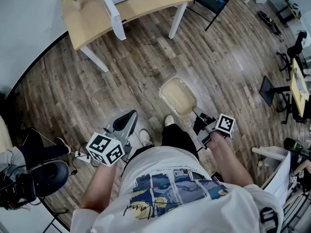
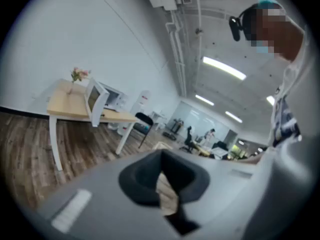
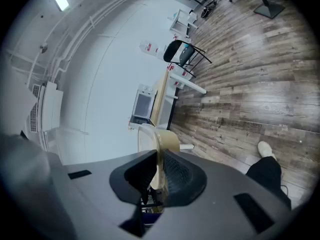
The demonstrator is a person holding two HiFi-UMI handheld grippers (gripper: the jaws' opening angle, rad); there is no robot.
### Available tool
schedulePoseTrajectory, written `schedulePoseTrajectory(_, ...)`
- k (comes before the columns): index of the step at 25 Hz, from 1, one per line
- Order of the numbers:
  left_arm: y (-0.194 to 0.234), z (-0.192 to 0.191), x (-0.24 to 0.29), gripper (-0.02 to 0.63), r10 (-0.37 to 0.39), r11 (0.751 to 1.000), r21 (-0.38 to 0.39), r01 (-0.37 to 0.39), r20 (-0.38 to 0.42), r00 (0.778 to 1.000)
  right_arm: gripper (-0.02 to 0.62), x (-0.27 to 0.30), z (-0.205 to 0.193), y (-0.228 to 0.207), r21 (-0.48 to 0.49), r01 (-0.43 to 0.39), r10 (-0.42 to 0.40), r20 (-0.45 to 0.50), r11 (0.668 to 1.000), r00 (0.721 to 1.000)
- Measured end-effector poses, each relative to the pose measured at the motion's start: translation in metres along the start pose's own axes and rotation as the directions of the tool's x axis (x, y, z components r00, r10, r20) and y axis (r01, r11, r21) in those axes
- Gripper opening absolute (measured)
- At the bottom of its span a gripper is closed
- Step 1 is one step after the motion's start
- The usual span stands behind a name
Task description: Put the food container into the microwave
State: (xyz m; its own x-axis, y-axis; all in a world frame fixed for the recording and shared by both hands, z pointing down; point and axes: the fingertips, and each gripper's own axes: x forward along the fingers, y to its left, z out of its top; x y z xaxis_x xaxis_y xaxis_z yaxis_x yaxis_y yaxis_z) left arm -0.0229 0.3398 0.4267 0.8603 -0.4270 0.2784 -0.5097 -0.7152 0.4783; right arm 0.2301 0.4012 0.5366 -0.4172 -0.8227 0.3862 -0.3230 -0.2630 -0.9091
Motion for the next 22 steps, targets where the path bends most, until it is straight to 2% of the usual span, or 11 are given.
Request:
schedulePoseTrajectory(7,0.002,0.029,0.023,0.008,-0.003,1.0,0.004,0.003,0.033,0.999,0.037,0.026,0.024,0.018,-0.019,-0.017,0.017,-0.018,1.0,1.0)
schedulePoseTrajectory(11,0.003,0.058,0.046,0.008,0.0,0.999,0.037,-0.002,0.043,0.999,0.037,0.054,0.051,0.029,-0.053,-0.04,0.037,-0.047,0.998,0.998)
schedulePoseTrajectory(15,0.017,0.07,0.07,0.008,0.024,0.996,0.083,-0.025,0.016,1.0,0.037,0.081,0.074,0.032,-0.036,-0.029,0.026,-0.06,0.999,0.998)
schedulePoseTrajectory(18,0.023,0.08,0.085,0.008,0.043,0.992,0.114,-0.046,0.027,0.999,0.037,0.094,0.093,0.03,-0.023,-0.02,0.018,-0.064,1.0,0.998)
schedulePoseTrajectory(22,0.036,0.092,0.101,0.008,0.055,0.995,0.08,-0.059,0.055,0.997,0.037,0.119,0.119,0.03,-0.02,-0.024,0.023,-0.062,1.0,0.998)
